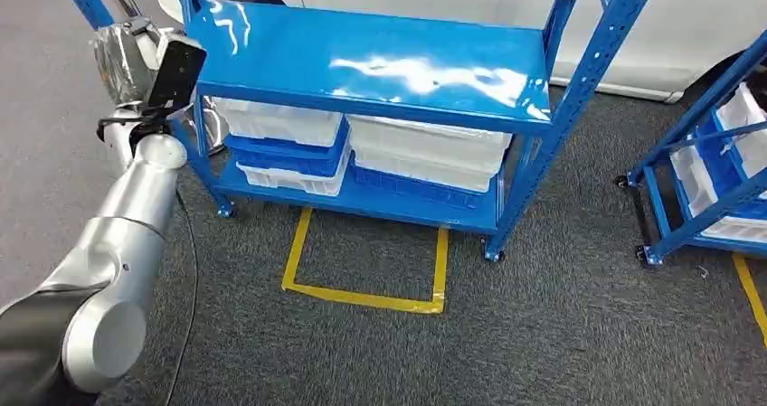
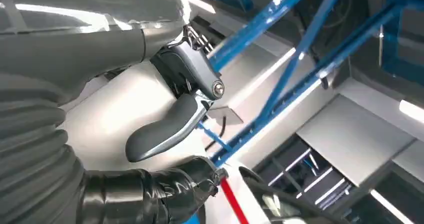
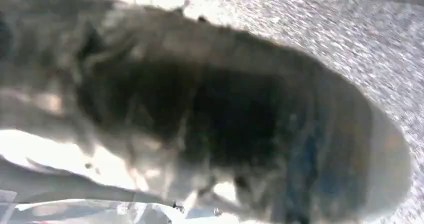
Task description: Take the parts from the cabinet and place them on the table.
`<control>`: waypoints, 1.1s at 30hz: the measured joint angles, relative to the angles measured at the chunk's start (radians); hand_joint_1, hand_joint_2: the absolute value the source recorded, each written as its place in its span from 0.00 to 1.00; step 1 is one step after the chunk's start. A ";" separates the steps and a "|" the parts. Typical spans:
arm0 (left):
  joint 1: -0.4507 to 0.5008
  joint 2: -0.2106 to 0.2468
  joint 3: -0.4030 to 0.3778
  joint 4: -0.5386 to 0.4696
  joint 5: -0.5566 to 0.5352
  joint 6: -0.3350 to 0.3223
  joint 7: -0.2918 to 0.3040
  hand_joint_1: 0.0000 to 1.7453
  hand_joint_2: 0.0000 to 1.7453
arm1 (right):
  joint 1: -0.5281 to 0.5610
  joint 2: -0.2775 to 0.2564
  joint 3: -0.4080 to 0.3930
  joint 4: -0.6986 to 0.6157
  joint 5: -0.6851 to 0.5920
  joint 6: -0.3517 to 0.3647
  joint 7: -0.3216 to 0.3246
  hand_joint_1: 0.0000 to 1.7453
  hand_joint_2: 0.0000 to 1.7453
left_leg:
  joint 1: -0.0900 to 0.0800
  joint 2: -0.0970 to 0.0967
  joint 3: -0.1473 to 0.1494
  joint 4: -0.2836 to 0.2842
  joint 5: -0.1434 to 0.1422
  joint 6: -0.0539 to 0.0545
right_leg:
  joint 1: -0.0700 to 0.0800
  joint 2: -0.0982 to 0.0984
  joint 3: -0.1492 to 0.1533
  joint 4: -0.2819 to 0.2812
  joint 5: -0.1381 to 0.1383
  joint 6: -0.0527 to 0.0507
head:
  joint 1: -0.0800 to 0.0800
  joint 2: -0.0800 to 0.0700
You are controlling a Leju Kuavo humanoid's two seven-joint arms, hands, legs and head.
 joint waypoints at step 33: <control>0.021 0.013 -0.031 -0.033 -0.005 0.013 0.011 1.00 1.00 | -0.005 -0.011 -0.026 0.000 -0.020 0.052 0.003 0.00 0.00 | 0.014 -0.107 -0.043 0.007 0.031 -0.021 | -0.023 0.025 0.027 -0.014 -0.010 -0.008 | 0.001 0.000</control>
